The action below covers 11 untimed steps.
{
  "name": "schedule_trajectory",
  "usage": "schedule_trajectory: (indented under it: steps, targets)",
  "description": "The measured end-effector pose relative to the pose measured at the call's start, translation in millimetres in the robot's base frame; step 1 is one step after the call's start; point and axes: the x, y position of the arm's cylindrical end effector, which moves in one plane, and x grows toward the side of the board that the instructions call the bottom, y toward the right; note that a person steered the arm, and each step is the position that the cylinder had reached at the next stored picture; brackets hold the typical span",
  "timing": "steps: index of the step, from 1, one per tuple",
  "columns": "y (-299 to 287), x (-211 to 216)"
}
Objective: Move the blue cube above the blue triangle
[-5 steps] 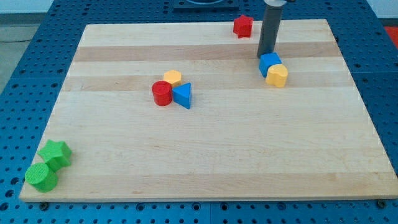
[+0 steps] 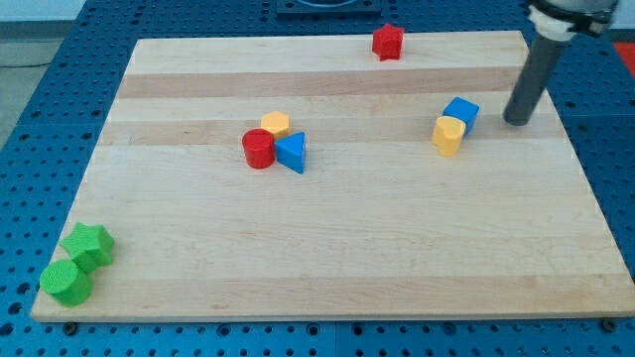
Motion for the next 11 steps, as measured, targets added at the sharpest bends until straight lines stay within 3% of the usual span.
schedule_trajectory:
  steps: [3, 6, 8, 11]
  targets:
    - [-117, 1]
    - [-163, -34]
    - [-219, -31]
    - [-246, -12]
